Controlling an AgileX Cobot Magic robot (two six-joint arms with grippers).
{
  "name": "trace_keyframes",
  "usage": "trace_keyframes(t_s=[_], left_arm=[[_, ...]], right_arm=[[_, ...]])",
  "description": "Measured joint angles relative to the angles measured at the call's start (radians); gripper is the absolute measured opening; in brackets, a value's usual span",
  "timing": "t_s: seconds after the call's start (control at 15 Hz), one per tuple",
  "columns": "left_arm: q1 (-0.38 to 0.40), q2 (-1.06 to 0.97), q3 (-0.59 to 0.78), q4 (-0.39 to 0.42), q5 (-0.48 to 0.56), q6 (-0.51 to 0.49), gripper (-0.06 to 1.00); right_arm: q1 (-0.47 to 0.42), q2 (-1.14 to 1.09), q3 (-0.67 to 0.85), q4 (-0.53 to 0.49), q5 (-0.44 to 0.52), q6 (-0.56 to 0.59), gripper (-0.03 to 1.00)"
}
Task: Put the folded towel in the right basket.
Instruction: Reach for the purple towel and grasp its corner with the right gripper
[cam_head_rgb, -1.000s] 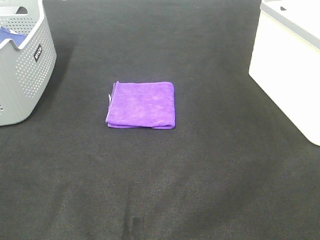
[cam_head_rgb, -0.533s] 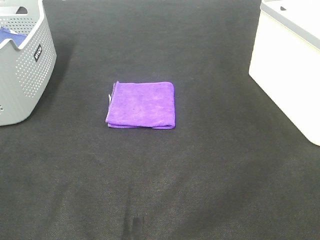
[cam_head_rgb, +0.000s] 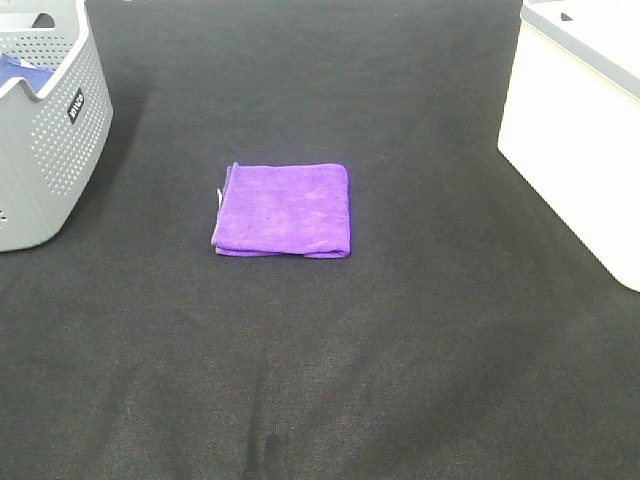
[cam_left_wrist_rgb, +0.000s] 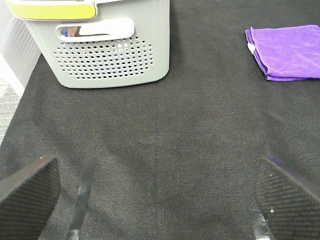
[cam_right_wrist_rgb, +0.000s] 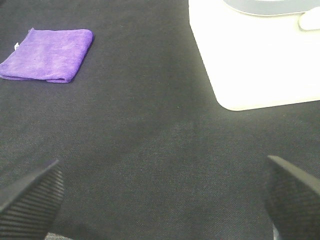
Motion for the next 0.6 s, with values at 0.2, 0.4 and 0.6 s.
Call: trace_keyframes(t_s=[0.2,0.4,0.6], left_arm=[[0.0,0.0,0.0,0.0,0.0,0.0,0.99],[0.0,0.0,0.0,0.0,0.0,0.0,0.99],[0.0,0.0,0.0,0.0,0.0,0.0,0.99]], right_arm=[[0.0,0.0,0.0,-0.001,0.0,0.0,0.98],[0.0,0.0,0.0,-0.001,0.0,0.0,0.98],[0.0,0.0,0.0,-0.011,0.0,0.0,0.98]])
